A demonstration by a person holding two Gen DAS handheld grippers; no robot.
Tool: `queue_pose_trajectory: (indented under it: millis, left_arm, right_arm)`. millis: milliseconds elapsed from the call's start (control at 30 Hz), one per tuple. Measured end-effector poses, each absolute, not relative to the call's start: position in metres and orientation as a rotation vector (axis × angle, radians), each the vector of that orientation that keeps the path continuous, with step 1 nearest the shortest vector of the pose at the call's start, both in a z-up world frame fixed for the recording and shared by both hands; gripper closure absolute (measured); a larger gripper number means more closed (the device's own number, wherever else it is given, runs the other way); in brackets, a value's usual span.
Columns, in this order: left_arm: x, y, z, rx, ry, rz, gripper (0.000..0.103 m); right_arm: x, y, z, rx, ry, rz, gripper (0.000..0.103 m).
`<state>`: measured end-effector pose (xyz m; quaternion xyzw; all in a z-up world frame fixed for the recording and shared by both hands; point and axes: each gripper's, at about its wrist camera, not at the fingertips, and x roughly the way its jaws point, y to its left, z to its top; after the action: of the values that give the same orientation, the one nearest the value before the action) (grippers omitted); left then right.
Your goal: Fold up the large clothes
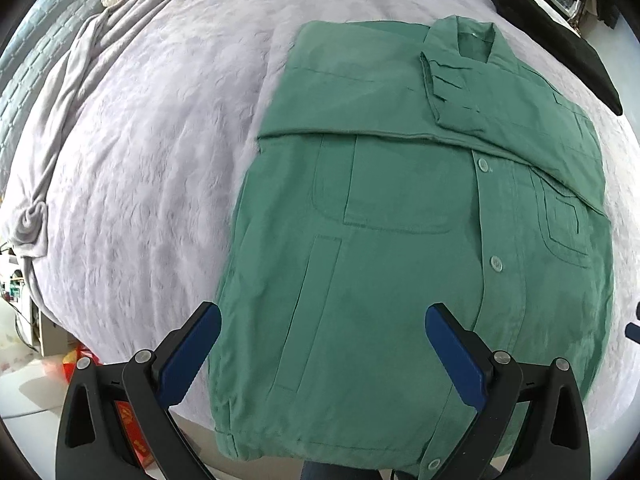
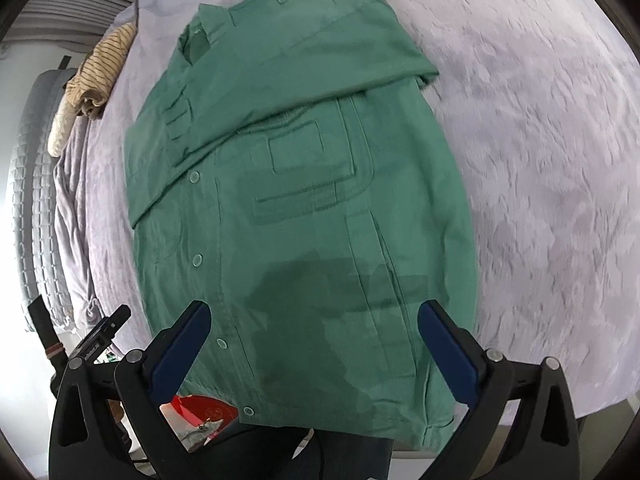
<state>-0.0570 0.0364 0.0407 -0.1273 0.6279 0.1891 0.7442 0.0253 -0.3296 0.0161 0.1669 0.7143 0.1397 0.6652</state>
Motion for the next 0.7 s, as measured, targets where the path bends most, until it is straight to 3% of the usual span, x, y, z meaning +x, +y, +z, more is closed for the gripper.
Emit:
queue_pose_trajectory:
  millis: [700]
  left_arm:
    - [-0.190,0.095,-0.008,-0.449,1.442,0.364,0.001]
  right_arm:
    - [-0.089,-0.314,-0.026,0.491,1.645,0.250,0.000]
